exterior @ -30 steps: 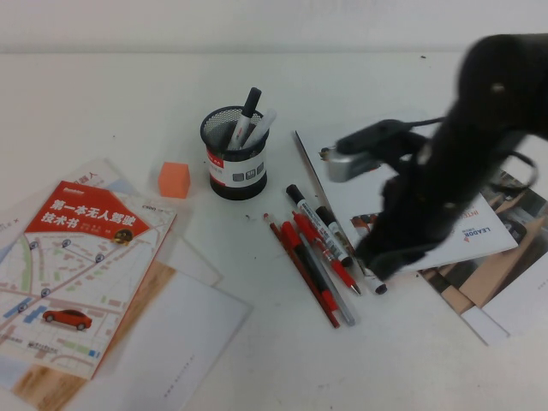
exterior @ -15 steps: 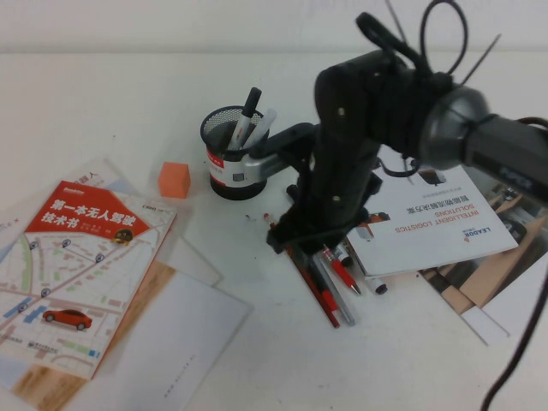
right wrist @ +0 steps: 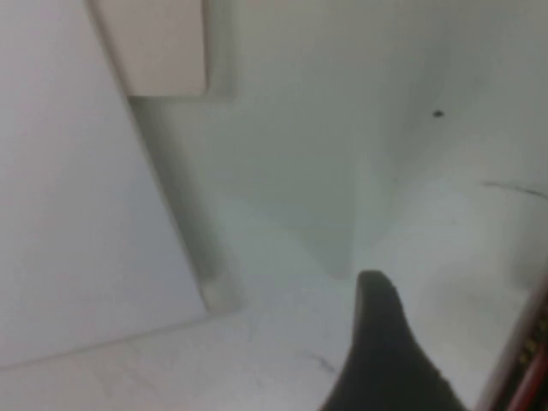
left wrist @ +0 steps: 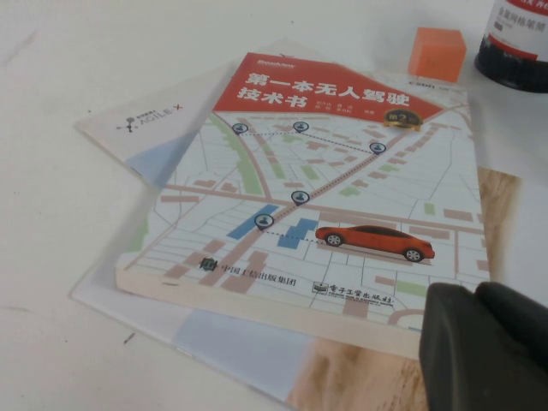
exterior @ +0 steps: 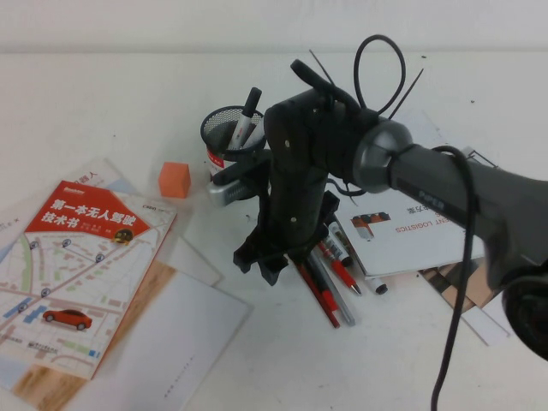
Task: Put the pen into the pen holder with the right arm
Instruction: Pick up the pen on the table
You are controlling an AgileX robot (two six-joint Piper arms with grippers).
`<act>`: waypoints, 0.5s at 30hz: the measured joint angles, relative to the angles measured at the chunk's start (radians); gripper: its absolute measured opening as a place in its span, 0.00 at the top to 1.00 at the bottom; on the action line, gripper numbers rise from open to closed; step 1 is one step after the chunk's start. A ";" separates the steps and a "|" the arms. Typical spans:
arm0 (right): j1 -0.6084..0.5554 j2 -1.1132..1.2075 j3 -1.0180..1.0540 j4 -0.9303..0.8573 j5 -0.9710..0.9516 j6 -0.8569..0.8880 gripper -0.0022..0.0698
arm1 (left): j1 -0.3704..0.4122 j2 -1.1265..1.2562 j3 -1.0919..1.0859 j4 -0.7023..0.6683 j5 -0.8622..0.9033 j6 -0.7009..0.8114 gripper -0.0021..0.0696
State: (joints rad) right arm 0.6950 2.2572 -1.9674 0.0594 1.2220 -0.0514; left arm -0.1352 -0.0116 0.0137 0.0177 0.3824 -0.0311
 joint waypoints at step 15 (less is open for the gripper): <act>0.002 0.022 -0.013 -0.059 0.002 0.037 0.48 | 0.000 0.000 0.000 0.000 0.000 0.000 0.97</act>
State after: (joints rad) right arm 0.6973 2.2790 -1.9800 0.0000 1.2243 -0.0143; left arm -0.1352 -0.0116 0.0137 0.0177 0.3824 -0.0311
